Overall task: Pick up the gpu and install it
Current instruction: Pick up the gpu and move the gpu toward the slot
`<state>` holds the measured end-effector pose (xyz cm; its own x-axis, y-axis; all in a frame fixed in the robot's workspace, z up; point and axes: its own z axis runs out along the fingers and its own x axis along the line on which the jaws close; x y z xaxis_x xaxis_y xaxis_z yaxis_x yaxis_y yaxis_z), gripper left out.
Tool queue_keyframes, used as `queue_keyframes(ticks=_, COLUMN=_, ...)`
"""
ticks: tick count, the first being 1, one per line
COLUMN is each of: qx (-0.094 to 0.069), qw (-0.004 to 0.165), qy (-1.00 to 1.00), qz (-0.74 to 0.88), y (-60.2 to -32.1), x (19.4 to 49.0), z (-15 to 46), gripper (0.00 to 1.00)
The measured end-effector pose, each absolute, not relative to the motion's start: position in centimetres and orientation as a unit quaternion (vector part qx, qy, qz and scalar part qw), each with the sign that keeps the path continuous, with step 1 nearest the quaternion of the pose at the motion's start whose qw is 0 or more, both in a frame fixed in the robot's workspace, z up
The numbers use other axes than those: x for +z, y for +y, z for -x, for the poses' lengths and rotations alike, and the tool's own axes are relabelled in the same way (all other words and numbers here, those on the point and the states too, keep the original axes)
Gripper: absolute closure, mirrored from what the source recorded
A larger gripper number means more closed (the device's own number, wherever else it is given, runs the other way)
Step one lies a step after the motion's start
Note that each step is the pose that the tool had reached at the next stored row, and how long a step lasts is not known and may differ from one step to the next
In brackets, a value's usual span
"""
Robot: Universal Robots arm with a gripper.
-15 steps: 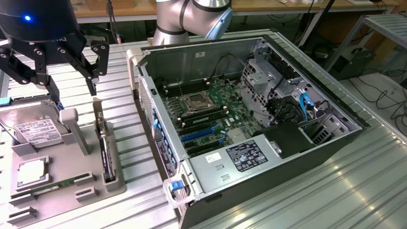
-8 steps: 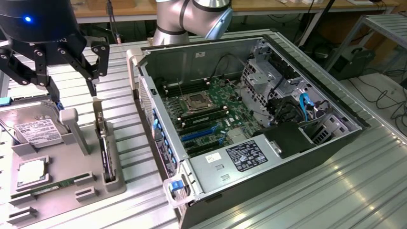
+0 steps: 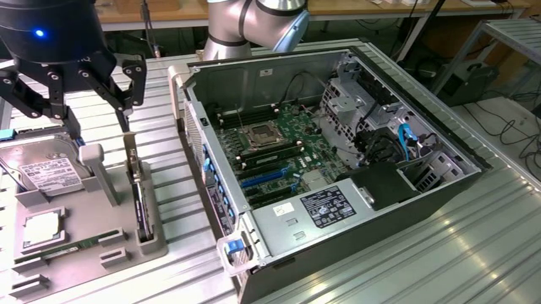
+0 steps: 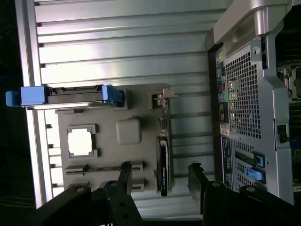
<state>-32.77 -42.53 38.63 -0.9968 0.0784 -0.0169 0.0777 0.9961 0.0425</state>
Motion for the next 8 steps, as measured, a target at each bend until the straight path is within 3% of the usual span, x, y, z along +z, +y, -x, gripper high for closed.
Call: queue_keyframes(ticks=8, qx=0.021, qw=0.009, qy=0.999, qz=-0.039, y=-42.55, x=38.00, z=32.76, gripper=0.40)
